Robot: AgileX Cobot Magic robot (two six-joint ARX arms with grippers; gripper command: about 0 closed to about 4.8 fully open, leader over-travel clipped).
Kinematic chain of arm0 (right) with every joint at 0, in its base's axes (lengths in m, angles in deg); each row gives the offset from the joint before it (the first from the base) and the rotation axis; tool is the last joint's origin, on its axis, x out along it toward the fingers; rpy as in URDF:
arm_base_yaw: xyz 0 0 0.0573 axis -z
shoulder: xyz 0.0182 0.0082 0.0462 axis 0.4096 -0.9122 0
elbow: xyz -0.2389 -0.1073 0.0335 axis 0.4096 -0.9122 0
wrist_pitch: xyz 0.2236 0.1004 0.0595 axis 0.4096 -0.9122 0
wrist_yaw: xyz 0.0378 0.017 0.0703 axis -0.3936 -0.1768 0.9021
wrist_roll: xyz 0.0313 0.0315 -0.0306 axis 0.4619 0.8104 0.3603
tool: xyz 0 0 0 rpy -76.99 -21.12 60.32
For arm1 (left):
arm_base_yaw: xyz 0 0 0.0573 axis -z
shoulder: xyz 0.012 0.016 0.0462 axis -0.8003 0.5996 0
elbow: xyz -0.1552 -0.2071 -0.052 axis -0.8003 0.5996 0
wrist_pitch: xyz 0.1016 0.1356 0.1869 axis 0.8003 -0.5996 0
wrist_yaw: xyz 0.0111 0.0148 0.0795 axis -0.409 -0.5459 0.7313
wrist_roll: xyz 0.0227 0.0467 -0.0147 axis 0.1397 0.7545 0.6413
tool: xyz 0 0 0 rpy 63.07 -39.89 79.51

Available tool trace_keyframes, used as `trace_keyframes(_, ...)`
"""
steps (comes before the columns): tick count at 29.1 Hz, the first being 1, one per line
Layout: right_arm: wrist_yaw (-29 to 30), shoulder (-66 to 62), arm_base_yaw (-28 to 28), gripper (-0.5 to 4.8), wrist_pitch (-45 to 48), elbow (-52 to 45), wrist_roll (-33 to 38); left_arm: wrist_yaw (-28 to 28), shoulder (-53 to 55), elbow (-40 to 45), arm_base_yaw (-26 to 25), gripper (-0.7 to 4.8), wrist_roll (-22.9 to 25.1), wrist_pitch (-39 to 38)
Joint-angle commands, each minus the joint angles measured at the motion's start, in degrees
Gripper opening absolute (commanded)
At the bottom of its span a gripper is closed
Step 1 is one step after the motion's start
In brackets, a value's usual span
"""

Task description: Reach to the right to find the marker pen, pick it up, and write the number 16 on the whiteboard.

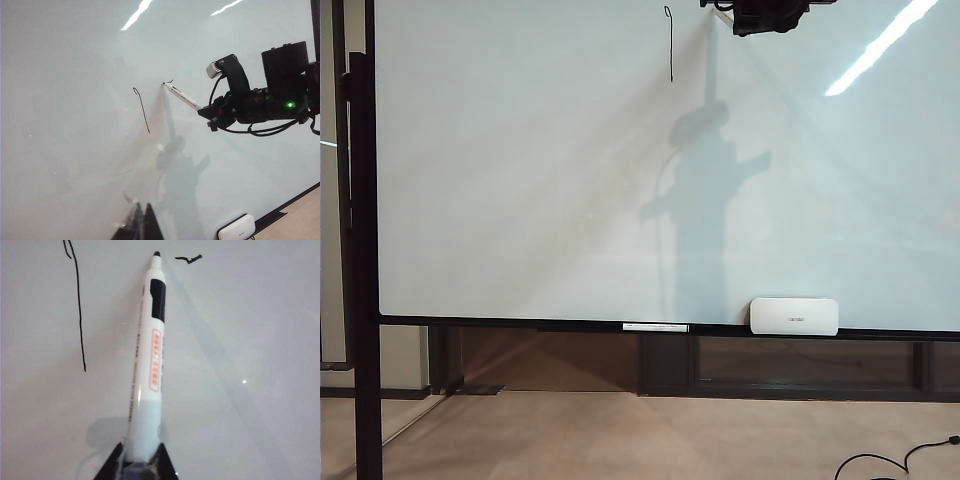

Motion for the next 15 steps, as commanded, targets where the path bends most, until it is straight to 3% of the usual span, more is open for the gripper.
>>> trace_keyframes(1, -0.76, 0.33, -0.02, -0.02, 0.7, 0.35, 0.15, 0.04, -0.17, -0.33, 0.0, -0.05, 0.26, 0.46)
trace_keyframes(15, -3.28, 0.35, -0.07, -0.02, 0.28, 0.35, 0.28, 0.85, -0.17, -0.33, 0.0, -0.05, 1.57, -0.46)
